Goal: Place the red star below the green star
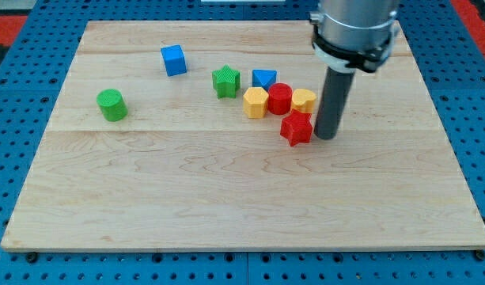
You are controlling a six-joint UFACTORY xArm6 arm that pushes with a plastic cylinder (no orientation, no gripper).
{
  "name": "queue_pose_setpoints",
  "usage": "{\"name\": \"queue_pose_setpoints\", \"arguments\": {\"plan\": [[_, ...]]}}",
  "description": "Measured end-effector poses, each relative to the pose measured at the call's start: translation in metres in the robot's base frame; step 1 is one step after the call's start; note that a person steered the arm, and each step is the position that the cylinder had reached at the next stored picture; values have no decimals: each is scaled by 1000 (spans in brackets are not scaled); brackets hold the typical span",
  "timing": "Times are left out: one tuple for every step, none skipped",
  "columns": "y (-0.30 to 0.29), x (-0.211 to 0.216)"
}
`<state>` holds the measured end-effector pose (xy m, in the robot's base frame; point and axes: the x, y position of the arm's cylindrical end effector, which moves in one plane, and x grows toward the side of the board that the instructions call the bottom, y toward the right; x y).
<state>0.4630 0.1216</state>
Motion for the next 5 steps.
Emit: {"name": "queue_pose_setpoints", "arguments": {"plan": [[-12, 10], [1, -7], [-10, -36], [-52, -36], [-71, 5]]}}
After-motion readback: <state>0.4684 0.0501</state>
